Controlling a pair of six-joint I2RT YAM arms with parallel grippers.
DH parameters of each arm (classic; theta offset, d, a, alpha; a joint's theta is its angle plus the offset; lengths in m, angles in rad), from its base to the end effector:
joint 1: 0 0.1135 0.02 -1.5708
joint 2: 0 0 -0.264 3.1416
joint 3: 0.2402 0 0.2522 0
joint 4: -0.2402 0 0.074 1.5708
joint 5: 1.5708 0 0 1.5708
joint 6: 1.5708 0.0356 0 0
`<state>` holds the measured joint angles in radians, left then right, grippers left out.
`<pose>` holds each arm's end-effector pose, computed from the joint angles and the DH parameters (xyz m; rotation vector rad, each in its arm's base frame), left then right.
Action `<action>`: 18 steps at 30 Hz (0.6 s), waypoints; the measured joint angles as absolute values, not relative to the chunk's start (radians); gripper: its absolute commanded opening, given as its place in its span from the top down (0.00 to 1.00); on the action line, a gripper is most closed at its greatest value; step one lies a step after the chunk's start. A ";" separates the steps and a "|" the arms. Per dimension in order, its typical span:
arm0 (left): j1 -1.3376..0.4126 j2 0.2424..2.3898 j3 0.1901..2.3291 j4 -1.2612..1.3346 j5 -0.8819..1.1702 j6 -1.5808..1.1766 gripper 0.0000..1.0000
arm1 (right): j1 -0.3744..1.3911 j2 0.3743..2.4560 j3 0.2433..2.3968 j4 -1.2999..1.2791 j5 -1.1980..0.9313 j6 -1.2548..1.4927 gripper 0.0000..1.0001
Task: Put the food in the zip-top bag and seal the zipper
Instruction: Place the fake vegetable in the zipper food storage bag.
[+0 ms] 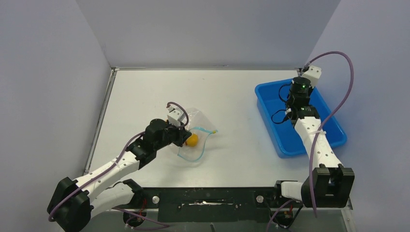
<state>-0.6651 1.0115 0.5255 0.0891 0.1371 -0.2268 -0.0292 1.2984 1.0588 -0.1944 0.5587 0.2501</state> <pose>0.1743 -0.1429 0.2337 0.5324 1.9633 -0.7089 0.2950 -0.0275 0.3241 0.6175 1.8579 -0.4135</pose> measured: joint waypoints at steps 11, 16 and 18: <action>-0.665 1.024 0.709 -0.059 0.131 -0.313 1.00 | 0.096 1.070 1.021 -0.190 0.360 0.283 0.93; -0.665 1.024 0.789 -0.106 0.130 -0.373 1.00 | 0.189 1.000 1.021 -0.217 0.286 0.328 0.91; -0.665 1.025 0.807 -0.121 0.130 -0.405 1.00 | 0.235 0.991 1.021 -0.230 0.250 0.350 0.91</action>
